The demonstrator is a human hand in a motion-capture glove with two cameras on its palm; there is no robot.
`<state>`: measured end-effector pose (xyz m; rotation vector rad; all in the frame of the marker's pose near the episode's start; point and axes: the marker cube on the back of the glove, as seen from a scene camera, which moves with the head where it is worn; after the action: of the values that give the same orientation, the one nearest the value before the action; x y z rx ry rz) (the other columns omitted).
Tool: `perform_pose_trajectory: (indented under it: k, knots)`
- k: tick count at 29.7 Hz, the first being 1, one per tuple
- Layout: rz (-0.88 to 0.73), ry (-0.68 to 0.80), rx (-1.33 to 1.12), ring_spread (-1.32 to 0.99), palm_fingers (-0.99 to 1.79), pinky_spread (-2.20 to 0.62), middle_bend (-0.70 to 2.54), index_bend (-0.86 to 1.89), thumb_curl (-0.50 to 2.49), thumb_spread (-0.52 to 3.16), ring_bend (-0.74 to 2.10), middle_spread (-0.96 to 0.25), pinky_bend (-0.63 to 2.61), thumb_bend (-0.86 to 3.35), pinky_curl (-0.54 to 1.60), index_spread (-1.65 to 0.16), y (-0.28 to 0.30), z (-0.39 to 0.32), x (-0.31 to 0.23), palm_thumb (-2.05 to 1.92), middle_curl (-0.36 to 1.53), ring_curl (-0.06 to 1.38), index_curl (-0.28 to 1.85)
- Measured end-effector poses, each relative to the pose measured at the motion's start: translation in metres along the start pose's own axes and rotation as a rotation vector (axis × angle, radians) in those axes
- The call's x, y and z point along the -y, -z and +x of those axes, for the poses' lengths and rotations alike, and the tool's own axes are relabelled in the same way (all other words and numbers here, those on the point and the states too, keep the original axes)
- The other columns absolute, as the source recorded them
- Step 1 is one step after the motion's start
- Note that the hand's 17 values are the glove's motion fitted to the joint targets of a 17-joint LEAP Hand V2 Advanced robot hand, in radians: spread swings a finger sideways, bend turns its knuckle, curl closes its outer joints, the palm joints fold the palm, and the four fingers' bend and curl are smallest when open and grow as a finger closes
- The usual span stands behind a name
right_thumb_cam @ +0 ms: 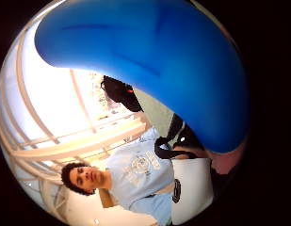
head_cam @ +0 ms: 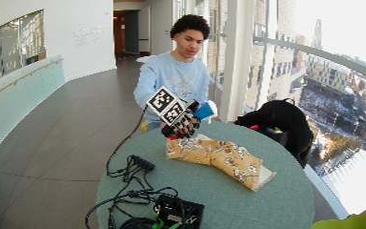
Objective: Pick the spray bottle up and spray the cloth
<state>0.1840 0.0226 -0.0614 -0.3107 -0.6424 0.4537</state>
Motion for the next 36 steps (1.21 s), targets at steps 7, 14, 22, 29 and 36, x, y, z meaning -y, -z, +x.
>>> perform_pose_trajectory:
  k: [7, 14, 22, 29, 36]
  knots:
    - [-0.056, -0.012, -0.008, -0.02, 1.08, 0.10, 0.34, 0.08, 0.57, 0.83, 0.54, -0.07, 0.30, -0.03, 0.37, -0.23, -0.010, -0.004, 0.008, 0.90, 0.44, 0.38, 0.21]
    - [-0.075, -0.038, -0.018, -0.01, 1.09, 0.10, 0.34, 0.09, 0.58, 0.83, 0.55, -0.07, 0.30, -0.03, 0.37, -0.22, -0.014, -0.002, 0.014, 0.90, 0.45, 0.38, 0.21]
    - [-0.087, -0.044, -0.018, -0.01, 1.09, 0.09, 0.35, 0.08, 0.59, 0.82, 0.56, -0.07, 0.31, -0.03, 0.38, -0.22, -0.017, -0.003, 0.015, 0.90, 0.45, 0.38, 0.21]
    - [-0.073, -0.037, -0.024, -0.01, 1.10, 0.09, 0.35, 0.09, 0.60, 0.81, 0.56, -0.07, 0.32, -0.03, 0.38, -0.21, -0.015, -0.004, 0.018, 0.90, 0.45, 0.38, 0.21]
    - [-0.077, -0.035, -0.031, -0.01, 1.11, 0.09, 0.36, 0.09, 0.61, 0.81, 0.57, -0.06, 0.32, -0.03, 0.38, -0.20, -0.016, -0.006, 0.019, 0.89, 0.46, 0.38, 0.21]
